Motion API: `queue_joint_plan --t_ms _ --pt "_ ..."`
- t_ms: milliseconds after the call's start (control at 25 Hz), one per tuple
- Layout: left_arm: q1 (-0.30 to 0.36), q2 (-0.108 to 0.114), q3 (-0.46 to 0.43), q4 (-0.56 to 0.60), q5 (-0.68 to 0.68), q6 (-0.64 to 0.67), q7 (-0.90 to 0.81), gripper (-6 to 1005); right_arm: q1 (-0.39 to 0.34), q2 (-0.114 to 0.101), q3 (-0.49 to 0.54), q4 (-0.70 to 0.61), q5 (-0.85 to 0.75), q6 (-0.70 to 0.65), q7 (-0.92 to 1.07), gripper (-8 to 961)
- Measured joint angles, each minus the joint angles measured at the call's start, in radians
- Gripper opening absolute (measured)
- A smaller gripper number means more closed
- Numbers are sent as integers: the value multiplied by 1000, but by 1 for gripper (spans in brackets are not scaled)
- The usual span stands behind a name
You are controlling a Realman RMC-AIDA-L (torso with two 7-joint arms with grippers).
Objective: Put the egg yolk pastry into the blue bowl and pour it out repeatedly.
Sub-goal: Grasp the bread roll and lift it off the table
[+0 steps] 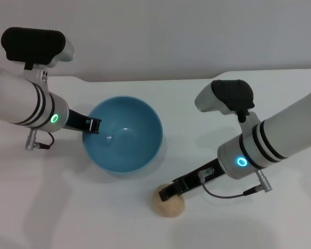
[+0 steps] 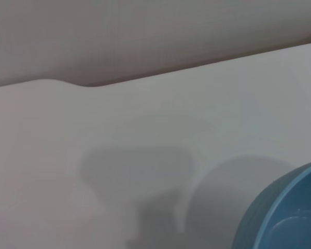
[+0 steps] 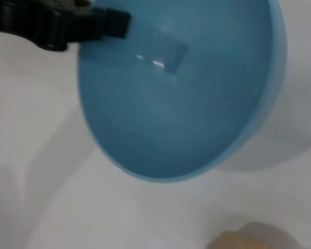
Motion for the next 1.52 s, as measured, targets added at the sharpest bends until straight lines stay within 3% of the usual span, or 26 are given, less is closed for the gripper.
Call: queue_joint_plan --t_ms 560,1040,1240,1520 --pt "-2 2 0 0 0 5 1 0 5 -3 -18 -17 -2 -26 -20 345" --pt "-2 2 0 -1 0 5 1 -1 -9 -5 29 18 -2 16 -19 169" --pt "-1 2 -1 -1 0 2 2 0 -31 -7 73 82 -7 67 -20 119" --pt "-4 3 0 -1 0 -41 6 0 -120 -10 248 320 -5 130 -22 75"
